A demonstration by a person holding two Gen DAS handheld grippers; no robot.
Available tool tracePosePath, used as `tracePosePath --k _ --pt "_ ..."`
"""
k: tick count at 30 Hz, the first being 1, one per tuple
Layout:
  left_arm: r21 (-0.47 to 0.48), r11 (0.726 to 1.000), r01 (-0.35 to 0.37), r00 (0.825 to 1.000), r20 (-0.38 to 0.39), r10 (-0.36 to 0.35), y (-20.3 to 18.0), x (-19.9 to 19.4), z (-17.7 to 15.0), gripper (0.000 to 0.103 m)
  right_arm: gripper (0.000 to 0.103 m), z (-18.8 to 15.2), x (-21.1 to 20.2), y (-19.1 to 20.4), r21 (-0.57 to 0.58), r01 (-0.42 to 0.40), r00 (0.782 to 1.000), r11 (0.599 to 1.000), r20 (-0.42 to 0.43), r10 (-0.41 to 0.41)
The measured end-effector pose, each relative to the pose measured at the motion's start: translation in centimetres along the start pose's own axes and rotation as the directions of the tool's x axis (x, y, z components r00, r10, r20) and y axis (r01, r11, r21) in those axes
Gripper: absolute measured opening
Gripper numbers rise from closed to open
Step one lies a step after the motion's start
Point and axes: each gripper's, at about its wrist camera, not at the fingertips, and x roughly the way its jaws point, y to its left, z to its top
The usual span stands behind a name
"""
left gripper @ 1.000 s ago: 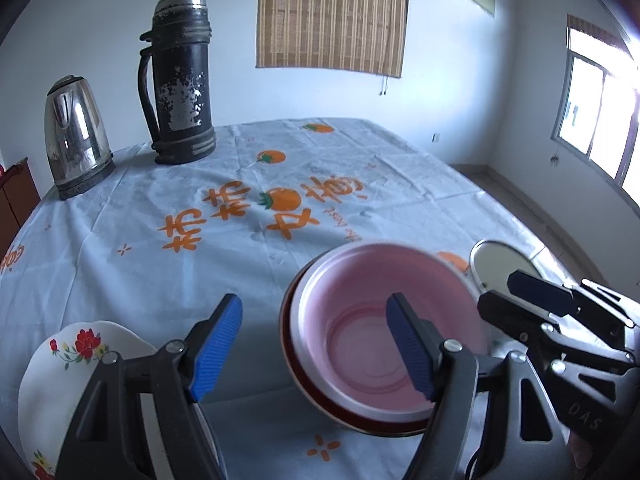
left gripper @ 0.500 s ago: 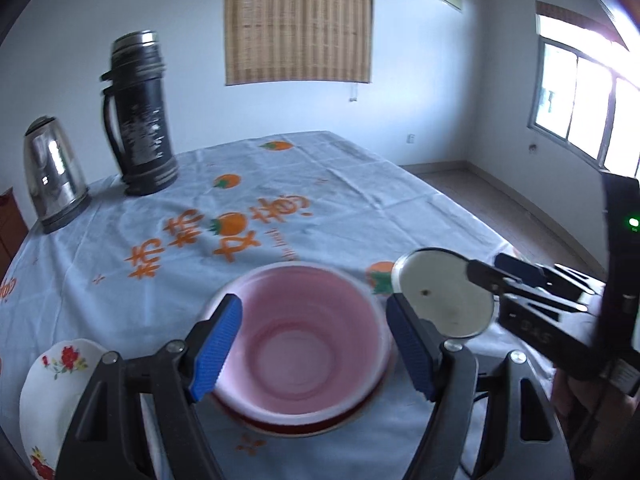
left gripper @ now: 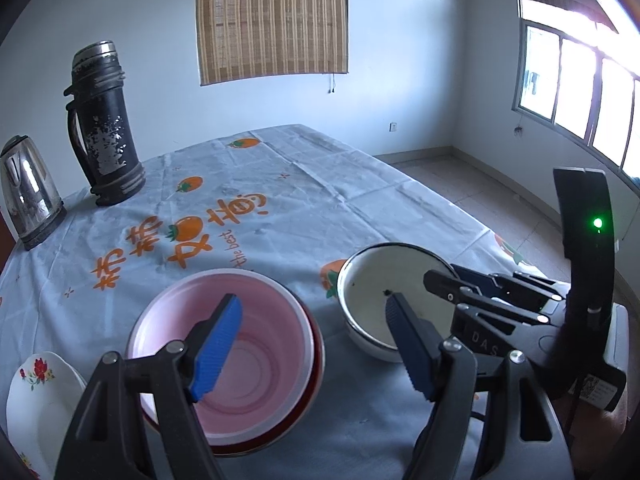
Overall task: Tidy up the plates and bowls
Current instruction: 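Move both tools to the white enamel bowl rim and close on it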
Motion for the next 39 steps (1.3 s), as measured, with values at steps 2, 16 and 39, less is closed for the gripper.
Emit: tracePosePath --k 2,16,39 --pt "0.002 1.000 0.001 1.000 -0.002 -0.001 -0.1 0.2 0.0 0.074 0.016 -0.1 0.2 -0.2 0.004 -0.005 1.000 1.000 -0.005 0.005" --pt "0.030 0.998 0.049 0.998 -0.031 -0.048 -2.0 0.8 -0.3 0.039 0.007 -0.3 0.0 -1.8 0.036 0.015 1.000 0.999 0.012 -0.016" --pt "0.040 0.991 0.127 0.985 -0.122 -0.122 -5.3 4.5 -0.5 0.035 0.008 -0.3 -0.1 -3.2 0.052 0.023 1.000 0.998 0.015 -0.024"
